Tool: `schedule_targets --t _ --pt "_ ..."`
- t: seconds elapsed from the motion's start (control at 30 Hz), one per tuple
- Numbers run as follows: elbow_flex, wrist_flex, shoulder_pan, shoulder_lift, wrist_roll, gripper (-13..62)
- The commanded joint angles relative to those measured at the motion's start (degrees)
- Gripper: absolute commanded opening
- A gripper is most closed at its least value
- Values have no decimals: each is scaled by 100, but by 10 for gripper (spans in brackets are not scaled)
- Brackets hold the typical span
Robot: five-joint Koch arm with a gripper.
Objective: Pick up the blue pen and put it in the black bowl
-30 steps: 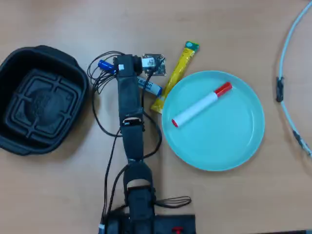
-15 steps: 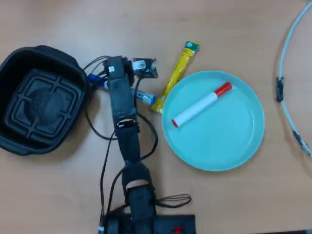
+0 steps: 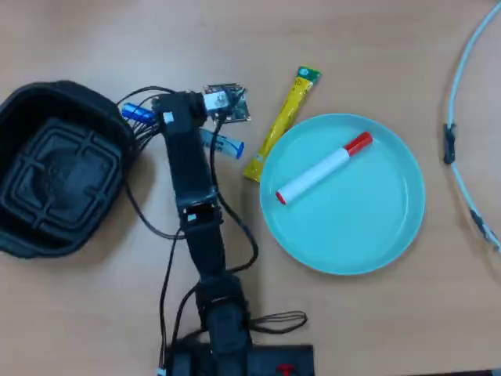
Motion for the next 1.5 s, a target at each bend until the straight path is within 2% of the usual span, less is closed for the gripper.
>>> schedule_targets --t 0.0,0.17,0.5,0.83,1.27,1.47 --pt "-519 396 193 659 519 -69" --pt "-510 352 211 721 606 -69" --pt "-510 141 -712 1916 527 -69" --pt "-510 -1116 -1916 2206 -642 -68" --pt "-475 -2646 -3621 2021 -853 -68" --pt "-501 -3630 -3973 984 -817 -68"
